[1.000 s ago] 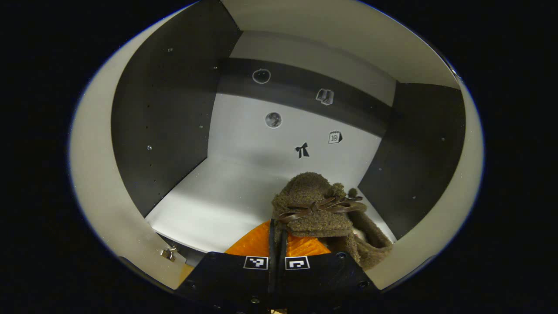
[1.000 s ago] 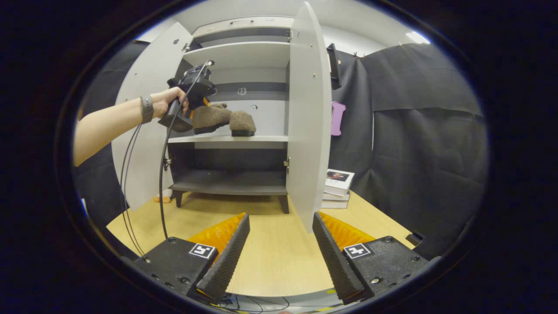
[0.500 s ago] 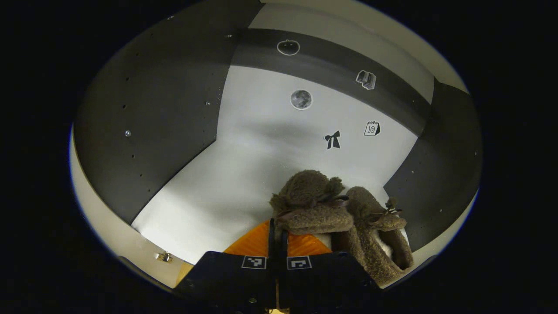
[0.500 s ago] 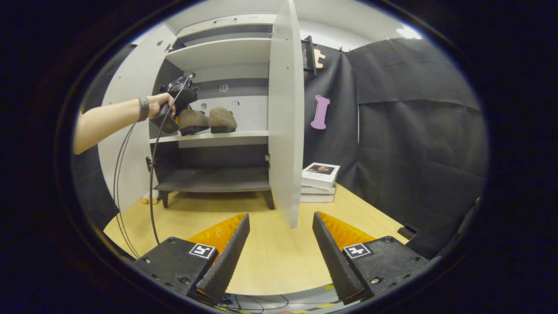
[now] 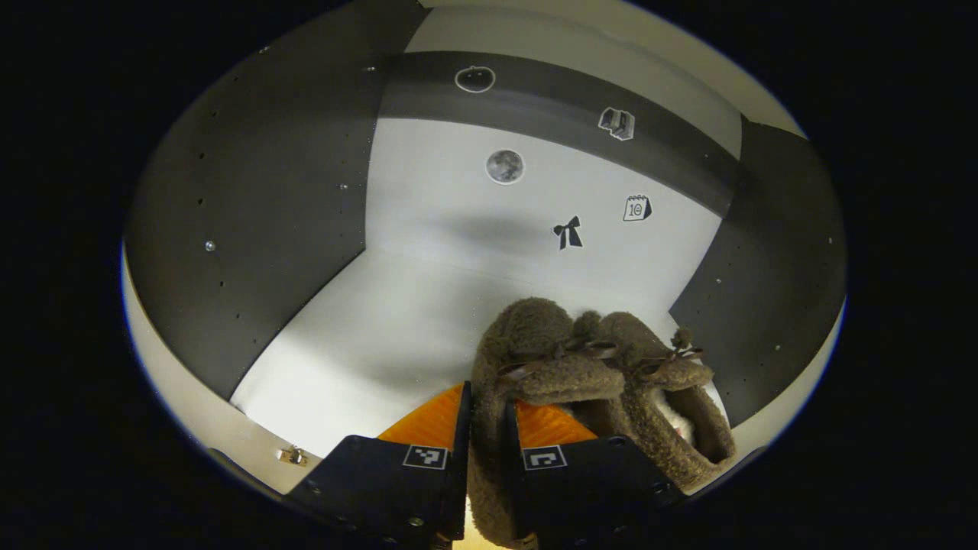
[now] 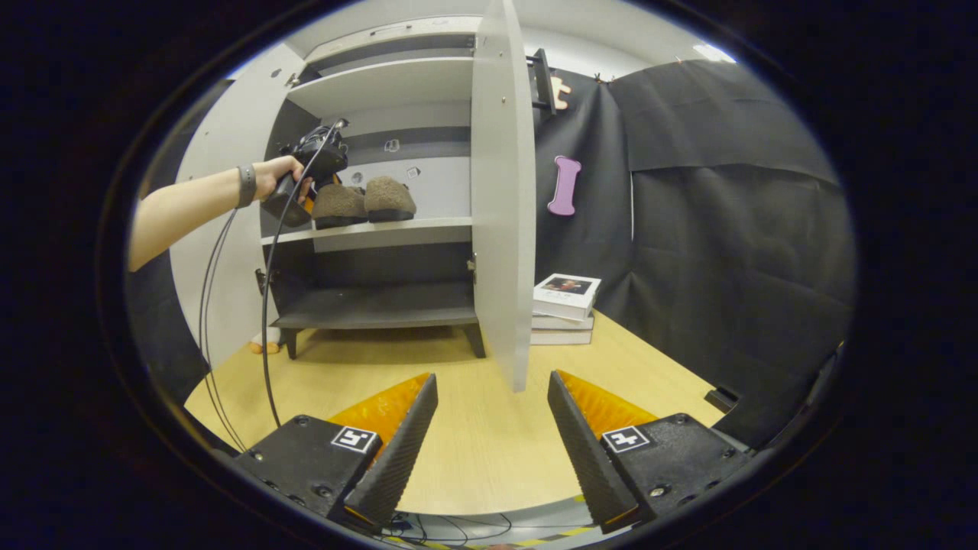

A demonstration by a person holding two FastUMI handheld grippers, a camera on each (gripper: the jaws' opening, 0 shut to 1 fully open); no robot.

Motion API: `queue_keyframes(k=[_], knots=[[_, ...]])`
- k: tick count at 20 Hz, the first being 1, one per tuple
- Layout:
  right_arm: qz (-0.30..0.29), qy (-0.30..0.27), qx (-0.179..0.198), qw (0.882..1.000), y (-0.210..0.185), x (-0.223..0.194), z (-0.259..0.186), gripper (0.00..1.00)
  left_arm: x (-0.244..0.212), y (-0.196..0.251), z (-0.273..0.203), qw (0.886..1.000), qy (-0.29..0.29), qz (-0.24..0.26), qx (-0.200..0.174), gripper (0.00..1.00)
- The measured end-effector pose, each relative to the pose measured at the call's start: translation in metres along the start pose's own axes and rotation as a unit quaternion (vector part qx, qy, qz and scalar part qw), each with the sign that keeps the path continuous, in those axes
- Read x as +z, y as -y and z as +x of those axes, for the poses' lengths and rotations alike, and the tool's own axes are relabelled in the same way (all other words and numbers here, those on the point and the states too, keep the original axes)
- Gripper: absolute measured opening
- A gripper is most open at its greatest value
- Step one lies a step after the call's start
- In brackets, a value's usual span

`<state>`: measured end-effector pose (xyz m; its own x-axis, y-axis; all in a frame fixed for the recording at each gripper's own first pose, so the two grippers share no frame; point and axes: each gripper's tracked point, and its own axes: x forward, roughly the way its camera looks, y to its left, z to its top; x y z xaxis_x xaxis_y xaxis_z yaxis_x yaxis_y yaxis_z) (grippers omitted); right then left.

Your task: Grab one shoe with the right hand and put it into the shoe cabinet, grab the other shoe with the left hand and put it into the shoe cabinet; then close the right door with the right hand and the left door with the left hand.

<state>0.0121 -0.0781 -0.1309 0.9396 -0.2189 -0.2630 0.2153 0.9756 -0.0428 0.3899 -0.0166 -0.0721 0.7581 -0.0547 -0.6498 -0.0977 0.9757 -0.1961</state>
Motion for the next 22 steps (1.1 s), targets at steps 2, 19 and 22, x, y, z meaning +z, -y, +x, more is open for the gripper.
queue_keyframes(k=[2,19,22], knots=[[0.000,0.000,-0.001,1.000,0.001,-0.001,0.000,0.92,0.000,-0.002,0.001,1.000,0.004,0.001,0.003,0.24],[-0.015,-0.006,0.024,1.000,-0.015,-0.008,-0.013,0.92,0.020,0.003,-0.137,0.981,0.182,0.053,-0.033,0.95],[-0.015,0.003,0.033,0.999,-0.022,-0.005,-0.017,0.92,-0.002,0.000,-0.178,0.969,0.226,0.075,-0.059,0.94]])
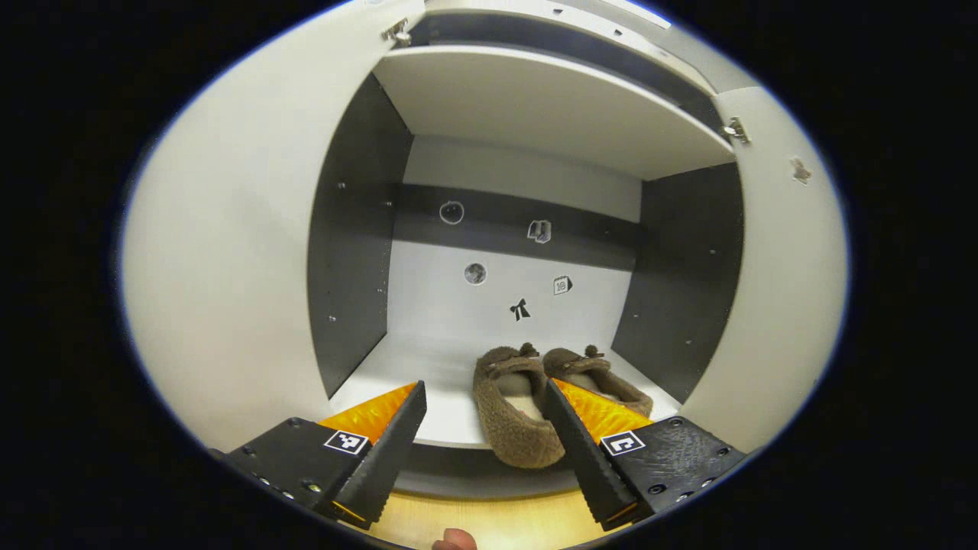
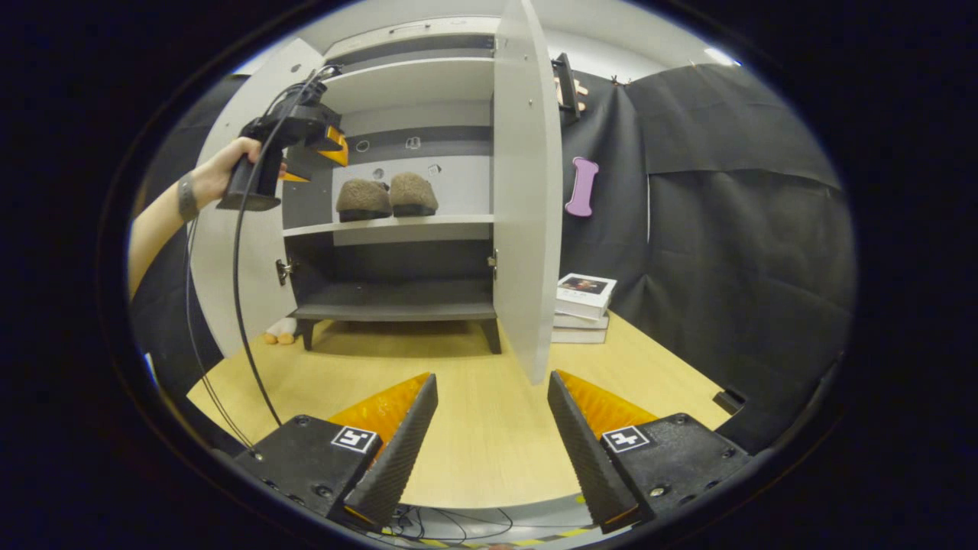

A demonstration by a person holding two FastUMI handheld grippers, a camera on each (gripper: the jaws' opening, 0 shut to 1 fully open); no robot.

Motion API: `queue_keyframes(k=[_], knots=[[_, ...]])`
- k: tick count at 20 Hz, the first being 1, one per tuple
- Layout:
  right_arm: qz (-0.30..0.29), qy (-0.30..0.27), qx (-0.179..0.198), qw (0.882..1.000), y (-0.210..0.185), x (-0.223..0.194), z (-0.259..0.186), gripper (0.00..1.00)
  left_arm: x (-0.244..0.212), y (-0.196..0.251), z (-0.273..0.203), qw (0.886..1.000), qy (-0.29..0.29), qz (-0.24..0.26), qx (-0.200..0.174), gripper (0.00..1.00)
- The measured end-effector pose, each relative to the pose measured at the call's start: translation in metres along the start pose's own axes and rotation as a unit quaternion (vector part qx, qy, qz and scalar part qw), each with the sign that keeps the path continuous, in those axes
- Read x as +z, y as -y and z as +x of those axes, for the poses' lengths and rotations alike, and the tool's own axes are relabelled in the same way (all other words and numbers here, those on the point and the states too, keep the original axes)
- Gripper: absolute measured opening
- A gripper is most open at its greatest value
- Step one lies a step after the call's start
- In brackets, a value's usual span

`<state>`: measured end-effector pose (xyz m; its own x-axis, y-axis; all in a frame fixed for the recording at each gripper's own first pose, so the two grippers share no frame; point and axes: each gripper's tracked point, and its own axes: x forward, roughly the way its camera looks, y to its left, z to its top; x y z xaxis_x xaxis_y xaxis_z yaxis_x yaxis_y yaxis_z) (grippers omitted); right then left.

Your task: Grab one shoe with the right hand and put it into the shoe cabinet, grab the other shoe with the left hand and put it into the shoe cabinet; then close the right door with the right hand and the left door with the left hand.

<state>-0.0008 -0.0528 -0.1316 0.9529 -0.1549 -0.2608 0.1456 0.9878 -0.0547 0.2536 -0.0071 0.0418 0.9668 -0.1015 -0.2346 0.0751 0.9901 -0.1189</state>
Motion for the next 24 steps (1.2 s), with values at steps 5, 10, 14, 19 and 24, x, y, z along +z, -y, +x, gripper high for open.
queue_keyframes(k=[5,10,14,19,24], knots=[[-0.003,0.006,0.017,1.000,-0.011,0.005,-0.007,0.92,-0.051,-0.010,-0.077,1.000,0.020,-0.011,-0.020,0.99],[0.011,0.027,0.036,0.999,-0.023,0.026,-0.013,0.92,-0.096,-0.016,-0.150,0.999,0.048,0.020,-0.008,0.95],[0.018,0.027,0.048,0.998,-0.030,0.032,-0.013,0.92,-0.124,-0.011,-0.183,0.999,0.045,0.027,-0.004,0.95],[0.027,0.031,0.053,0.998,-0.036,0.036,-0.020,0.92,-0.133,-0.013,-0.212,0.998,0.060,0.021,0.015,0.95],[0.047,0.045,0.043,0.997,-0.031,0.045,-0.028,0.92,-0.136,-0.019,-0.234,0.996,0.074,0.024,0.034,0.99]])
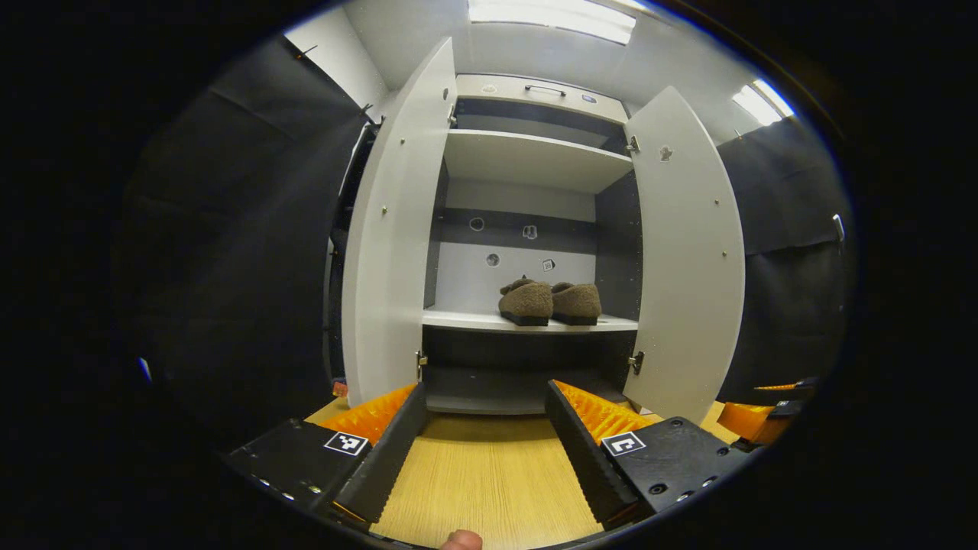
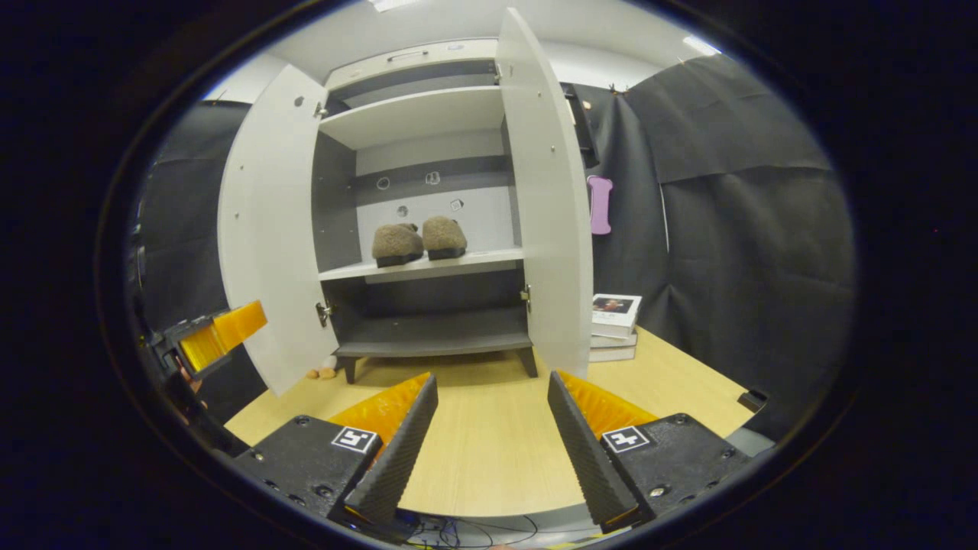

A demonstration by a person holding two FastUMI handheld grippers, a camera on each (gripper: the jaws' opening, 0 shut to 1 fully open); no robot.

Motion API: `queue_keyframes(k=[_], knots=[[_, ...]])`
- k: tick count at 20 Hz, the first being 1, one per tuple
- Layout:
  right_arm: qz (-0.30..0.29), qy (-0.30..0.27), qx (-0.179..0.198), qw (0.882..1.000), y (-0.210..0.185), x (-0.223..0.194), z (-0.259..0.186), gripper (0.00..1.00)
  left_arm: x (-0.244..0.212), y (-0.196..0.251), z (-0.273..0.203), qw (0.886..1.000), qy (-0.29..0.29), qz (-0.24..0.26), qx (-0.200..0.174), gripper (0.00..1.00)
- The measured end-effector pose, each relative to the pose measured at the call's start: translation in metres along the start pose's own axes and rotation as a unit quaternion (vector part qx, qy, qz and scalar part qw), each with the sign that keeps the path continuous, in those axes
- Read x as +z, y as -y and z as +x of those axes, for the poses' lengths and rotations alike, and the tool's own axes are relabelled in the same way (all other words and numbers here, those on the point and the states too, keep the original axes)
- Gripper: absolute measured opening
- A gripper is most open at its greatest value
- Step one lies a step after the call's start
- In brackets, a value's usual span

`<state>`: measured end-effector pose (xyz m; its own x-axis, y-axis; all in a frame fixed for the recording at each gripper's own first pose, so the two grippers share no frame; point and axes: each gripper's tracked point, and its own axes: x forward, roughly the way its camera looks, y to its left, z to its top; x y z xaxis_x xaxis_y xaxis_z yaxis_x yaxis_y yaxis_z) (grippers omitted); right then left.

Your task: Grab one shoe with the right hand and put it into the shoe cabinet, grab the other shoe with the left hand and put it into the shoe cabinet; then close the right door with the right hand and the left door with the left hand.

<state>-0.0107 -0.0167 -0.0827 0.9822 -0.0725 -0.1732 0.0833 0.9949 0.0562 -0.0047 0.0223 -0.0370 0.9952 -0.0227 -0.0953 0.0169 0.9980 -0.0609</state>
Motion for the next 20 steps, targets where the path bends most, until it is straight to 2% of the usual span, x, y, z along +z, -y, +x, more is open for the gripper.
queue_keyframes(k=[1,4,9,10,11,14,16,20], knots=[[0.002,0.007,-0.002,1.000,0.002,0.005,-0.002,0.92,0.000,0.003,-0.002,1.000,0.000,-0.006,-0.005,0.95],[-0.011,0.026,-0.007,1.000,0.009,0.025,-0.007,0.92,0.003,0.004,-0.001,1.000,-0.003,-0.010,-0.008,0.95],[0.000,0.095,-0.003,0.996,0.033,0.105,-0.008,0.92,0.012,0.006,-0.006,1.000,0.010,-0.009,-0.004,0.95],[-0.006,0.112,-0.012,0.994,0.046,0.126,-0.004,0.92,0.010,0.007,-0.006,1.000,0.006,-0.011,-0.006,0.99],[-0.016,0.129,-0.027,0.991,0.066,0.148,0.001,0.92,0.010,0.007,-0.007,1.000,0.004,-0.013,-0.007,0.95],[-0.034,0.176,-0.057,0.982,0.118,0.224,0.018,0.92,0.010,0.007,-0.014,1.000,0.003,-0.004,-0.008,0.95],[-0.040,0.185,-0.075,0.979,0.148,0.262,0.036,0.92,0.008,0.007,-0.016,1.000,0.000,0.000,-0.008,0.95],[-0.066,0.174,-0.072,0.980,0.167,0.303,0.073,0.93,0.007,0.006,-0.017,1.000,-0.004,0.003,-0.004,0.95]])
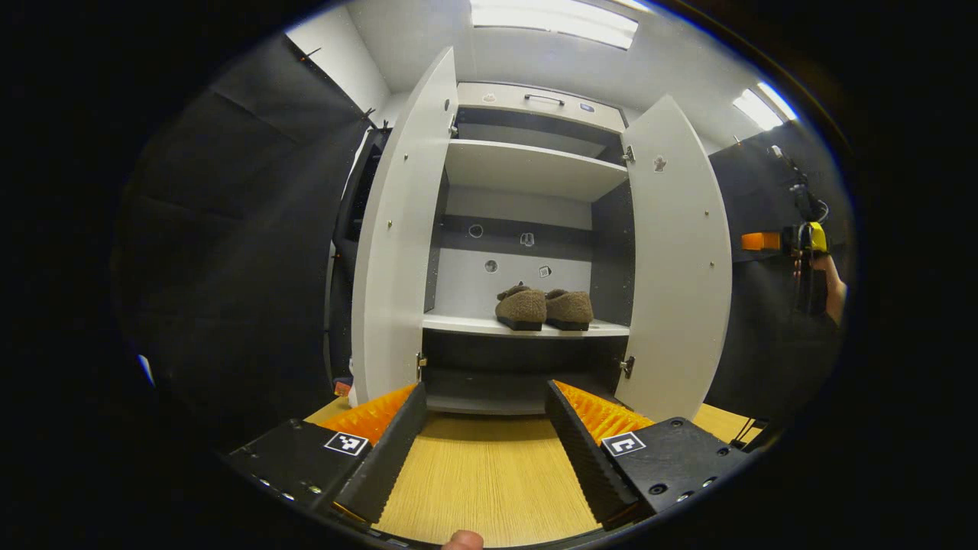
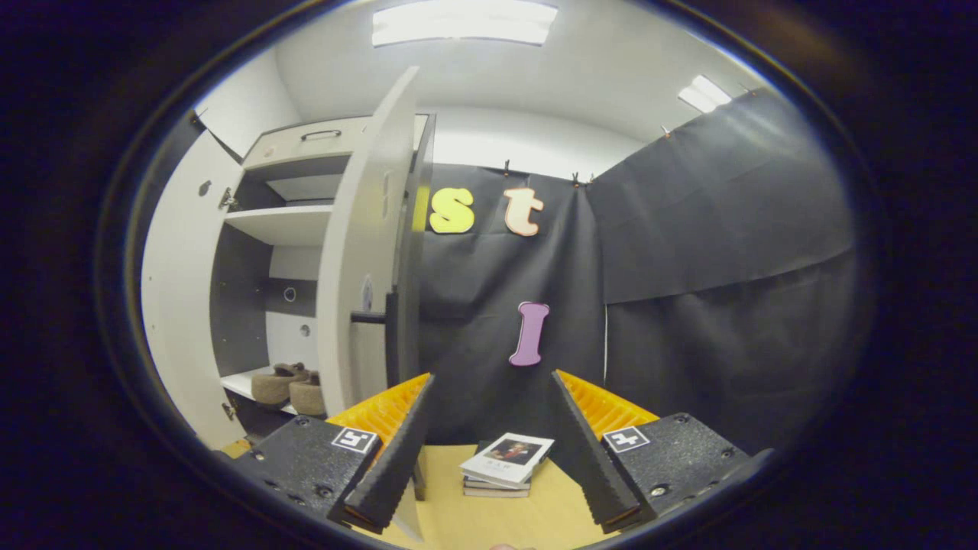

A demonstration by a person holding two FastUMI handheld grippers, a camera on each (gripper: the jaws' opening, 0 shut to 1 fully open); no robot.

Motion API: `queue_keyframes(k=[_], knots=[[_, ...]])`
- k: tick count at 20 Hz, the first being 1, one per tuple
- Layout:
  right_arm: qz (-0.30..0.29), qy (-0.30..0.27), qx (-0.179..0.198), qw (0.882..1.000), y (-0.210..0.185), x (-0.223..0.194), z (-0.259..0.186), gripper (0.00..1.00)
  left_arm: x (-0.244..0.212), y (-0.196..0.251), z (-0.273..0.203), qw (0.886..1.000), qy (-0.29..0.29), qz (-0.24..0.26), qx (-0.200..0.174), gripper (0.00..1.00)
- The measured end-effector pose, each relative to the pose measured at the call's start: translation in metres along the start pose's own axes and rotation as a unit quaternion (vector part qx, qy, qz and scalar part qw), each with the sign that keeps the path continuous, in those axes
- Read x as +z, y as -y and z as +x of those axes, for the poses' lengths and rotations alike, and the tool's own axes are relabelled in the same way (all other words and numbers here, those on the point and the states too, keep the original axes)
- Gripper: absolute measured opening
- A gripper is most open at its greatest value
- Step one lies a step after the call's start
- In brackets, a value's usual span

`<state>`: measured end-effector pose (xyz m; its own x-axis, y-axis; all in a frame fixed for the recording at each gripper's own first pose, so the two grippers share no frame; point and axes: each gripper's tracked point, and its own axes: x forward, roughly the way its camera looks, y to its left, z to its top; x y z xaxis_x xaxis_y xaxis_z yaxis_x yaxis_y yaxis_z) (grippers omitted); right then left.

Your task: Grab one shoe with the right hand and put it into the shoe cabinet, grab the other shoe with the left hand and put it into the shoe cabinet; then close the right door with the right hand and the left door with the left hand.

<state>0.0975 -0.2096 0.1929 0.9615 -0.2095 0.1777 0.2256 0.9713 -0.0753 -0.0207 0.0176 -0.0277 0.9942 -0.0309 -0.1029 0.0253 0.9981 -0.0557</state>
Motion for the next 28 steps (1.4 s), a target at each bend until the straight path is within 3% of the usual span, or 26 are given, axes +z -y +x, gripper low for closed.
queue_keyframes(k=[7,10,16,20,27,28], knots=[[0.021,-0.017,0.016,1.000,-0.012,-0.008,0.034,0.92,0.001,-0.004,0.001,1.000,-0.002,-0.001,0.005,0.95],[0.030,-0.028,0.042,0.998,-0.022,-0.012,0.032,0.92,-0.010,-0.004,0.014,1.000,-0.001,-0.007,0.007,0.95],[-0.018,-0.027,0.047,0.998,-0.026,-0.009,0.031,0.88,-0.008,-0.002,0.019,1.000,0.001,-0.017,0.007,0.95],[0.009,-0.036,0.105,0.994,-0.074,-0.013,0.016,0.88,-0.006,0.002,0.020,1.000,0.001,-0.018,0.001,0.95],[0.011,-0.035,0.163,0.986,-0.135,-0.013,0.017,0.88,-0.004,-0.005,0.016,1.000,-0.002,-0.007,0.015,0.95],[0.013,-0.032,0.172,0.985,-0.143,-0.013,0.017,0.82,-0.004,-0.008,0.015,1.000,-0.001,-0.007,0.019,0.95]])
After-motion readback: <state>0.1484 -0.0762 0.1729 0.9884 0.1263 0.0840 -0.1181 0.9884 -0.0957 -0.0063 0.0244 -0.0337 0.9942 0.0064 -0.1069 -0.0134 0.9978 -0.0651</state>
